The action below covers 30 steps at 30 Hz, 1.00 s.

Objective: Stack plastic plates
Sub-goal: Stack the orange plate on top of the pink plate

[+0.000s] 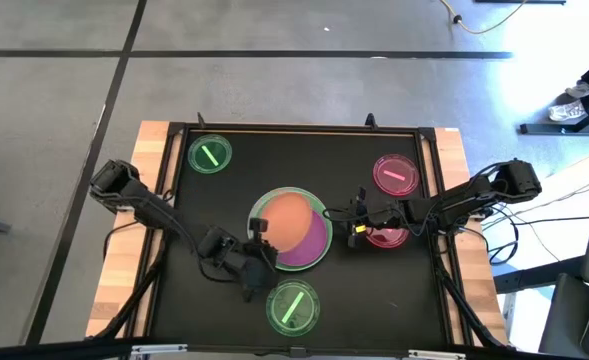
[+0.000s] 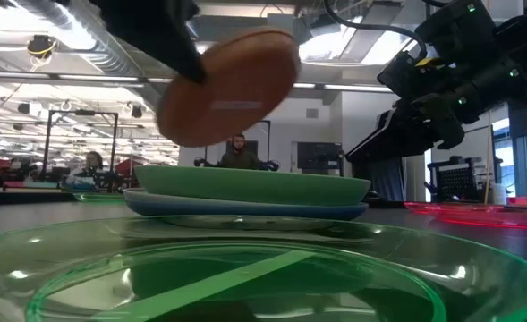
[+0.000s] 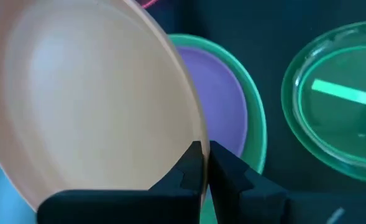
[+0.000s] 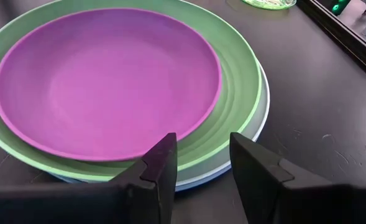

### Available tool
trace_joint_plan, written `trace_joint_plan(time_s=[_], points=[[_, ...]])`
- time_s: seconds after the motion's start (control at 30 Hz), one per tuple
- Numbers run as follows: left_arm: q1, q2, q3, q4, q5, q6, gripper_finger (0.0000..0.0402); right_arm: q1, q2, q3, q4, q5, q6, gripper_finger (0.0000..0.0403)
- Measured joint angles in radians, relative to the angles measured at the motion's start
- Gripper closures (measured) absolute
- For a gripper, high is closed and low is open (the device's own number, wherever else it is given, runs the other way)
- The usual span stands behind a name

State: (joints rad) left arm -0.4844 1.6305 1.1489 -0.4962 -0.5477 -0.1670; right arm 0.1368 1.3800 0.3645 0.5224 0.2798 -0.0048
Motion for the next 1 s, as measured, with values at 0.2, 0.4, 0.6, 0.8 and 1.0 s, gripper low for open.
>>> trace_joint_plan(time_s=[0.2,0.4,0.6,0.8,1.0], points=[[0.053,0.039,-0.035,0.137,0.118,0.072,0.0390,0.000,0.000,0.000,0.000,0.007,0.000,0.0265],[0.093,0.094,-0.035,0.135,0.211,0.076,0.0390,0.000,0.000,0.000,-0.002,0.032,0.000,0.0265],[0.111,0.103,-0.035,0.083,0.213,0.074,0.0390,0.000,0.000,0.000,-0.012,0.029,0.023,0.0265],[0.111,0.103,-0.035,0.043,0.218,0.066,0.0390,0.000,0.000,0.000,-0.019,0.025,0.026,0.0265],[0.113,0.103,-0.035,0.043,0.231,0.059,0.0363,0.000,0.000,0.000,-0.020,0.025,0.026,0.0265]])
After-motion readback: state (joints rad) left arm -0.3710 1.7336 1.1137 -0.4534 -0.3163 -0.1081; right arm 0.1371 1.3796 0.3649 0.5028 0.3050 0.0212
